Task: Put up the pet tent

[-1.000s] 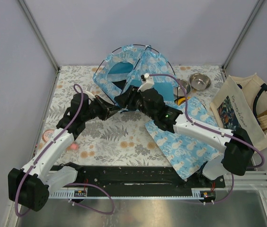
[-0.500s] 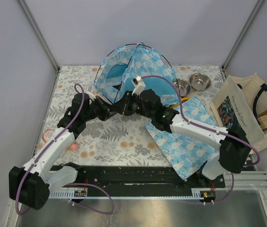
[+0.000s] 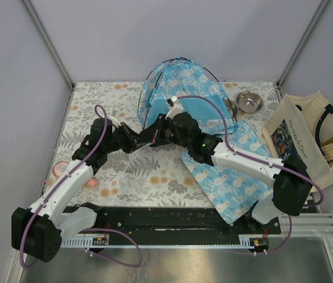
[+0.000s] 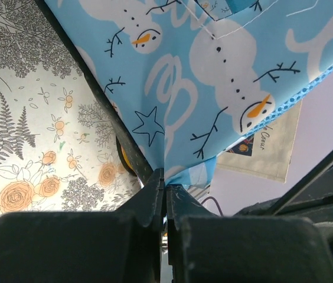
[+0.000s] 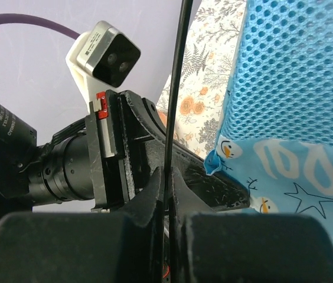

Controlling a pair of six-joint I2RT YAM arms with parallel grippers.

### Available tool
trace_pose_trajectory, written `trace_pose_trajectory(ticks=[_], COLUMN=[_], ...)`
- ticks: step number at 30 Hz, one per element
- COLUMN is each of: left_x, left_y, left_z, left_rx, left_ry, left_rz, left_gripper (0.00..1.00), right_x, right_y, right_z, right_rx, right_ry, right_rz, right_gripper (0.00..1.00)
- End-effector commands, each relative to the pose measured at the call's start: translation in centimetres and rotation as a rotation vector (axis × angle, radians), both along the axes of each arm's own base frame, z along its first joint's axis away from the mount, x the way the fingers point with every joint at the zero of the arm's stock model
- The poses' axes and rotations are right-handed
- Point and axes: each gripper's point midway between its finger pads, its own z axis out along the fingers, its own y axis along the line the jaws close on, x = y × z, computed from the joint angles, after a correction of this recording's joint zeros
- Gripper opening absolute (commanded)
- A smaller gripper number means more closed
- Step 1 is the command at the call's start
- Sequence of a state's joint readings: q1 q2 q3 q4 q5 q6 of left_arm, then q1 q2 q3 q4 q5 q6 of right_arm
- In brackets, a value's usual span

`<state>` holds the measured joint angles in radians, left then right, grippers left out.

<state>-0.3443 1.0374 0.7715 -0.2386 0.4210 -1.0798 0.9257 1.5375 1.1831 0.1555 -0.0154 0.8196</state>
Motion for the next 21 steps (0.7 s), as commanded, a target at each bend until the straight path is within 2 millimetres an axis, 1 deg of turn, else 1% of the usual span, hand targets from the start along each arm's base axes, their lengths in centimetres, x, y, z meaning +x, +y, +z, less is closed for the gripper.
trace_pose_trajectory(ticks=[1,3,8,12,18,21], left_x=[-2.0,-2.2,-2.5,-2.8,-3.2,-3.5], left_y=[0.1,0.3,0.1,0.2,0.5,0.3], left_z=[-0.8,-1.1,-0.6,-0.8,-0.9,-0.9], left_rx=[0.013,0.016,0.017,0.027,0.053,0.062], left_ry=[0.007,0.011,-0.018,-0.013,-0.007,-0.010], left_rz=[-0.065,-0.066,-0.097,-0.111,-0.125,-0.160], left_gripper=[0.00,0.00,0.00,0.00,0.00,0.00], right_x=[5.7,6.1,7.1,8.0,9.4,10.1], right_y=[-3.5,-4.0,-4.3,-4.7,-6.1,-6.3], right_z=[2.3,2.7,2.4,2.6,4.6,5.0], right_rx=[-0.008,-0.002,-0.018,-0.013,0.005,0.021], right_ry=[-0.092,-0.111,-0.133,-0.147,-0.183,-0.187], right_rz=[-0.254,-0.273,-0.300,-0.339,-0.410,-0.429], right_gripper=[0.00,0.00,0.00,0.00,0.00,0.00])
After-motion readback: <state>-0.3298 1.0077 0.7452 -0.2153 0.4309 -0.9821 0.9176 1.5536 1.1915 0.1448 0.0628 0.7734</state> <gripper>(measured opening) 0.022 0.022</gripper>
